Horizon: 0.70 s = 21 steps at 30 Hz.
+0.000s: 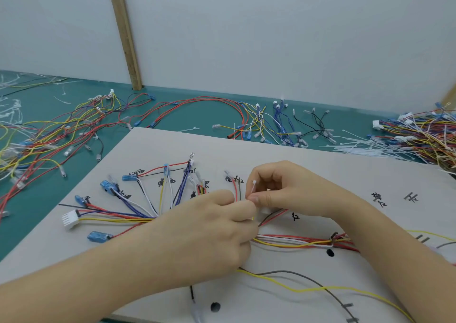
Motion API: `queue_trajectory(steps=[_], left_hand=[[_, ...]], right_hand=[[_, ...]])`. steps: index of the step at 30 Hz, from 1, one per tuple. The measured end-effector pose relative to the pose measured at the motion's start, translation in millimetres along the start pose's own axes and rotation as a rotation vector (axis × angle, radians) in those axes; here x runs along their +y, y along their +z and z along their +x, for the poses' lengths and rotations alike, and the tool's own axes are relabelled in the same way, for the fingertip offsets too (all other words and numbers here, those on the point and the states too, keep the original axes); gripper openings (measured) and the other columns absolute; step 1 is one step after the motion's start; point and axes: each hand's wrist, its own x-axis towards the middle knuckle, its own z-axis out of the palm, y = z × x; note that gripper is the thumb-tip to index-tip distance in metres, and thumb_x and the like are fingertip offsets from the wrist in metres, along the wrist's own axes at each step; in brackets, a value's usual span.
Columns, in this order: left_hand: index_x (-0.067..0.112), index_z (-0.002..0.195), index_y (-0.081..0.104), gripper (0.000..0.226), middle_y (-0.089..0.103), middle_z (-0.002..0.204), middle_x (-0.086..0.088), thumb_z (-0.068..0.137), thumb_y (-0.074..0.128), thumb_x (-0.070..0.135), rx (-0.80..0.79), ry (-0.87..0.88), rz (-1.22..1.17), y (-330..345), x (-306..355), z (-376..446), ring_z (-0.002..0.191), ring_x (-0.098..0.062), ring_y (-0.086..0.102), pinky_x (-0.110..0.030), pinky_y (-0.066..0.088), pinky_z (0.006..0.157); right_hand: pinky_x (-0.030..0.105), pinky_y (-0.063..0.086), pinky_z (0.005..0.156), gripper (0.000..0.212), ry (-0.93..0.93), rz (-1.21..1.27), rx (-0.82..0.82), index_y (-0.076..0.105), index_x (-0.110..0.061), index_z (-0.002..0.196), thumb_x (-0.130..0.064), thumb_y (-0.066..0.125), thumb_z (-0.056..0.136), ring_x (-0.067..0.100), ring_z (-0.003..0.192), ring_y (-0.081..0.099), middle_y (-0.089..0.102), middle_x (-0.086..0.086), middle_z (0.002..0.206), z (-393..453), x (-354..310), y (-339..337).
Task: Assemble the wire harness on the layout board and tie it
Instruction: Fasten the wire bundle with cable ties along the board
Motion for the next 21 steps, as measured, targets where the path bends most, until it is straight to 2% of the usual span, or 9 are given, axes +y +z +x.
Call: queue_trajectory(steps=[7,16,19,21], left_hand=[[0.024,0.055,0.055,0.029,0.052,0.059,0.009,0.079,0.046,0.010,0.029,0.022,-0.027,2,1,2,0.063,-0.013,0.053,-0.022,0.040,0.053],[0.023,0.058,0.056,0.029,0.054,0.059,0.008,0.080,0.044,0.010,0.021,-0.056,-0.115,7,4,3,0.061,-0.013,0.054,-0.022,0.042,0.052],[0.022,0.060,0.058,0.025,0.057,0.063,0.006,0.078,0.043,0.014,0.002,-0.151,-0.154,9,7,6,0.062,-0.014,0.056,-0.021,0.042,0.053],[0.018,0.062,0.057,0.020,0.056,0.063,0.002,0.075,0.043,0.018,0.019,-0.330,-0.311,9,14,9,0.063,-0.018,0.054,-0.023,0.043,0.054]], right_hand=[[0.009,0.034,0.048,0.016,0.055,-0.062,0.092,0.061,-0.016,0.067,-0.010,0.067,0.080,-0.002,0.046,0.042,0.053,-0.015,0.048,3,2,4],[0.007,0.030,0.046,0.006,0.040,-0.139,0.086,0.066,-0.008,0.072,-0.010,0.065,0.078,-0.001,0.043,0.043,0.051,-0.017,0.043,1,1,8],[0.009,0.034,0.048,0.007,0.022,-0.088,0.072,0.067,-0.009,0.072,-0.007,0.065,0.078,-0.001,0.044,0.044,0.053,-0.016,0.045,1,0,6],[0.013,0.041,0.052,0.015,0.021,-0.050,0.022,0.068,-0.015,0.071,-0.002,0.064,0.077,-0.003,0.047,0.047,0.056,-0.015,0.048,0,0,7]])
